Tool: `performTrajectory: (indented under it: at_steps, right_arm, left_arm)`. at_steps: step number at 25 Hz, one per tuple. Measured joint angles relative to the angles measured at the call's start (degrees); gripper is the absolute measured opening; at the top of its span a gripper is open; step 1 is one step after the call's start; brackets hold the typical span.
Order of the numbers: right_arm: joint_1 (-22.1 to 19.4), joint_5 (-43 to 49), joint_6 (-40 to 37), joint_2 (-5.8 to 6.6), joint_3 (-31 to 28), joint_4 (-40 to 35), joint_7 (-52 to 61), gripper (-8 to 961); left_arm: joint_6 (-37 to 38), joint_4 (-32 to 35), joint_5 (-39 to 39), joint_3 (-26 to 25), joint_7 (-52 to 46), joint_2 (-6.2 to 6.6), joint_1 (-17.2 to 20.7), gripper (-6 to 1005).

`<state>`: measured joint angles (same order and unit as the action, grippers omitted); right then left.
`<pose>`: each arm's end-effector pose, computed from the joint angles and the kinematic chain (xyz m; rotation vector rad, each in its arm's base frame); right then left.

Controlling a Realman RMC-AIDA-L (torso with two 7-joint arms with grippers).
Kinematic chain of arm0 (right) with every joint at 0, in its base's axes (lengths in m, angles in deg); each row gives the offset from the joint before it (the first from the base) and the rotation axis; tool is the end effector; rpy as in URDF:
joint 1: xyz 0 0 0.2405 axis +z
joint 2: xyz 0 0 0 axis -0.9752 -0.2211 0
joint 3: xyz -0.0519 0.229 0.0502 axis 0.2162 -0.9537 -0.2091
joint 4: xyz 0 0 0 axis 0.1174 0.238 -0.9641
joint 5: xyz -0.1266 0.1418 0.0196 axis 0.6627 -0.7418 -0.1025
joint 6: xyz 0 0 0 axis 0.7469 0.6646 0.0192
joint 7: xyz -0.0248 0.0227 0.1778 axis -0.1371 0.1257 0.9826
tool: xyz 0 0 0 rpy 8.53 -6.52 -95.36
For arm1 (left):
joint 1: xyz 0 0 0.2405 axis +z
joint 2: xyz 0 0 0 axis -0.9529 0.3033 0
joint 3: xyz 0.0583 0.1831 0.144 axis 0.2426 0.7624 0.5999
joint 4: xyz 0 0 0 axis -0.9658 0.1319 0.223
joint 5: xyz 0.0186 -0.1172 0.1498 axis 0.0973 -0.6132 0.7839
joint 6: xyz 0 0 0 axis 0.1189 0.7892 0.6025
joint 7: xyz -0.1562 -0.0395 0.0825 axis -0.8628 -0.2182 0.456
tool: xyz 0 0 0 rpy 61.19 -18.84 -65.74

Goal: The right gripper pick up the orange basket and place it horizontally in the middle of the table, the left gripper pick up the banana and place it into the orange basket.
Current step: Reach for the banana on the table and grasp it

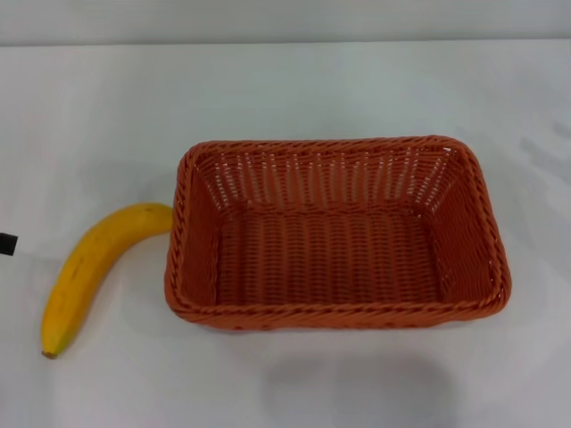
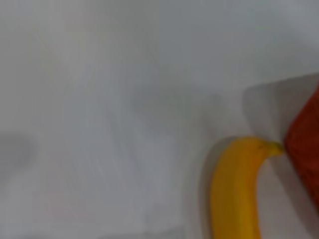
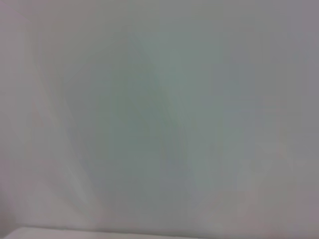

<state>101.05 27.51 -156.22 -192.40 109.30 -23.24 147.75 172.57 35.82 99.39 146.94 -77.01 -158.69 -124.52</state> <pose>0.2638 0.3583 0.1096 -2.1357 0.9103 0.8420 -0.3087 0.3161 0.1135 -2.3719 -1.5335 0.0861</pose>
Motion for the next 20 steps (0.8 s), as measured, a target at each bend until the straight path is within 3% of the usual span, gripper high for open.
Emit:
performTrajectory:
  at_steps: [20]
  right_arm:
    - [0.86, -3.49, -0.30, -0.23, 0.42, 5.20, -2.99, 741]
  left_arm:
    - [-17.77, 14.03, 12.56, 0.00, -6.68, -4.98, -9.22, 875]
